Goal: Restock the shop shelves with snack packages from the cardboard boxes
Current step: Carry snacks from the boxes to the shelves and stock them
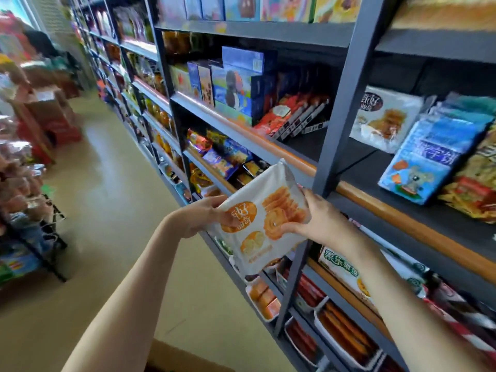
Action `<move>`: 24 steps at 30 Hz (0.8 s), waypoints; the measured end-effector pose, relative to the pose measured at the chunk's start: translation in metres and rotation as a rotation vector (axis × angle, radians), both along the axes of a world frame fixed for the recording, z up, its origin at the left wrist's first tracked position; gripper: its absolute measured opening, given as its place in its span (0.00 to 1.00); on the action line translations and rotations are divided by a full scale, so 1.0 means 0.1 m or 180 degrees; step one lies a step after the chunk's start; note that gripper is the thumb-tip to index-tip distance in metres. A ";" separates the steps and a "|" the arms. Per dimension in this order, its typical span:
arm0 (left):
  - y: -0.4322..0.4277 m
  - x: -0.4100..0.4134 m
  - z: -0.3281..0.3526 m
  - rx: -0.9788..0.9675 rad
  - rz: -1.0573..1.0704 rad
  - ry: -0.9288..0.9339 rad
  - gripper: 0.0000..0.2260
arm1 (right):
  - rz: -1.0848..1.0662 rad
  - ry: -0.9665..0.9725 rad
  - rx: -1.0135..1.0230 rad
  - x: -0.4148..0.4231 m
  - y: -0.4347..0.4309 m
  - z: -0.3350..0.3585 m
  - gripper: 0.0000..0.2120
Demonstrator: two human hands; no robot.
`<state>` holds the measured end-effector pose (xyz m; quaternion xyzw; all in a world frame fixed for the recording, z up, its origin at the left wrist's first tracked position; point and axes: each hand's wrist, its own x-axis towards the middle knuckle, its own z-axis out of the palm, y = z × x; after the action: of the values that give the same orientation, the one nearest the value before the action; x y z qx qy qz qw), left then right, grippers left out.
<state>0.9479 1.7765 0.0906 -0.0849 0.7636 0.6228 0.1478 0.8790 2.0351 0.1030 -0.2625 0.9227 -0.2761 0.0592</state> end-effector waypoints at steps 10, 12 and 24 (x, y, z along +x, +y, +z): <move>-0.14 -0.57 0.63 -0.0329 0.0183 0.1037 0.22 | -0.0467 0.1051 -0.0699 -0.07 0.38 0.47 0.23; -0.13 -0.61 0.75 -0.0377 0.0316 0.1190 0.23 | -0.0576 0.1259 -0.0811 -0.11 0.51 0.61 0.18; -0.29 -0.91 1.24 -0.0958 0.0738 0.1455 0.27 | -0.0897 0.1268 -0.0943 -0.71 0.62 0.76 0.09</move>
<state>0.8567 1.7477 0.2150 -0.0501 0.8460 0.5183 -0.1144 0.8084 2.0972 0.1790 -0.1864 0.8931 -0.3565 -0.2012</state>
